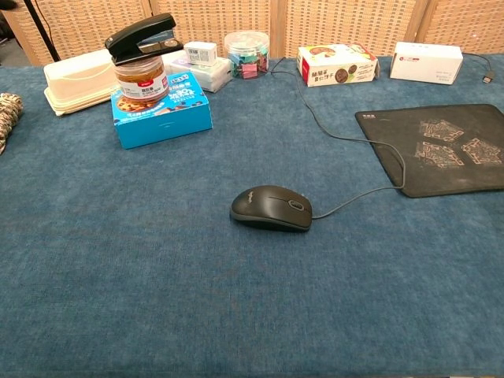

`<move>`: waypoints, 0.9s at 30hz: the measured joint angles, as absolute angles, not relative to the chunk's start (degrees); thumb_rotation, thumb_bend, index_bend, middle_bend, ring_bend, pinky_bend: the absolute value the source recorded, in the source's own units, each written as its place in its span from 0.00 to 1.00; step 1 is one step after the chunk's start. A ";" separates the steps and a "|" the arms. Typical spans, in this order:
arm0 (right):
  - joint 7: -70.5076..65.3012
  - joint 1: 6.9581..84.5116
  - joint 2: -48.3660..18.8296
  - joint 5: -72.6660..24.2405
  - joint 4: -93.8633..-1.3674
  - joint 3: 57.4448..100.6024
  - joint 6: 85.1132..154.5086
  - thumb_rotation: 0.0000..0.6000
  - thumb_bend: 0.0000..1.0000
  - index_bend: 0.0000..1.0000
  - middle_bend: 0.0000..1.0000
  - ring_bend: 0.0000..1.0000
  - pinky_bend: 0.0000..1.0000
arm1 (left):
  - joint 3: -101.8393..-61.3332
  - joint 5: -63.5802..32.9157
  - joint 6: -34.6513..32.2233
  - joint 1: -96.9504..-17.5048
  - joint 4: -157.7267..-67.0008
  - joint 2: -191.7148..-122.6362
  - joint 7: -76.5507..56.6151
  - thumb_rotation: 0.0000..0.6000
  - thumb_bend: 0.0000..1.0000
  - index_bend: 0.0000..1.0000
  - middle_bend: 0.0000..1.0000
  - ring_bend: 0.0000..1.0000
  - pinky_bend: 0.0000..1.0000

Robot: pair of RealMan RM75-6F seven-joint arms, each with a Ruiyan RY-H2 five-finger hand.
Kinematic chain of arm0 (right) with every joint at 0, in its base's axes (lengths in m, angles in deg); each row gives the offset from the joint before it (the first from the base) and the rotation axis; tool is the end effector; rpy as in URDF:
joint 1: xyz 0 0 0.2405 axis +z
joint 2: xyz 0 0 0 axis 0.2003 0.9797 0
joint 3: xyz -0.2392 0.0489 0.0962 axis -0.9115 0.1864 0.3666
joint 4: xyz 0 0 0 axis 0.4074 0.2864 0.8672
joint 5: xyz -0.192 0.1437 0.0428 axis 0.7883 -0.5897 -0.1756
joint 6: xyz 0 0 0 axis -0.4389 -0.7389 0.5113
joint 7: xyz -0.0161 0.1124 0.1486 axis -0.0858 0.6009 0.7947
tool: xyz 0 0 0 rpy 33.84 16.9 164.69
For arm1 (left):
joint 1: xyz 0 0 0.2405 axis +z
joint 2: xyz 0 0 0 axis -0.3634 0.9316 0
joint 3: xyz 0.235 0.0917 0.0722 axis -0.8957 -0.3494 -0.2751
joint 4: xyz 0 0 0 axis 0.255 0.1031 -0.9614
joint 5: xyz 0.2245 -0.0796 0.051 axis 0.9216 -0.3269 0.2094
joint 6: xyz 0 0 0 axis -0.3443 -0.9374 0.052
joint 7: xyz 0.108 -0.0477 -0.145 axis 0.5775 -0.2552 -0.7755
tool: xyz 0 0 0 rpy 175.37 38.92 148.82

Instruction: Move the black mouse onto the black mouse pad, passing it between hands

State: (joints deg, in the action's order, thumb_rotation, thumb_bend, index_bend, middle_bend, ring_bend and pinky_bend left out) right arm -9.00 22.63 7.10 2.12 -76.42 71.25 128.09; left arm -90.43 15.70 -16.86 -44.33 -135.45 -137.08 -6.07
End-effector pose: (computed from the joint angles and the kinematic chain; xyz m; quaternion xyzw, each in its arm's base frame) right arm -0.2668 -0.2465 0.0842 0.6767 -0.4107 0.3747 0.4827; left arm -0.2316 0.2951 0.0976 -0.7166 -0.2822 -0.4312 0.4701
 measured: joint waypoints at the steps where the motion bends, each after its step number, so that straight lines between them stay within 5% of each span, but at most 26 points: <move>1: -9.72 23.12 6.62 2.02 -76.95 71.31 127.22 1.00 0.00 0.03 0.00 0.00 0.00 | -90.62 15.84 -18.16 -43.44 -135.01 -136.80 -7.21 1.00 0.01 0.00 0.00 0.00 0.00; 12: -22.31 30.95 -5.02 -6.08 -81.46 73.30 116.62 1.00 0.00 0.06 0.00 0.00 0.01 | -91.21 16.48 -28.38 -35.96 -128.99 -134.85 -17.61 1.00 0.01 0.00 0.00 0.00 0.00; 27: -39.93 41.36 -28.29 -22.89 -74.22 79.13 115.33 1.00 0.00 0.10 0.02 0.00 0.12 | -89.58 15.83 -28.29 -34.44 -129.24 -133.22 -22.15 1.00 0.01 0.00 0.00 0.00 0.00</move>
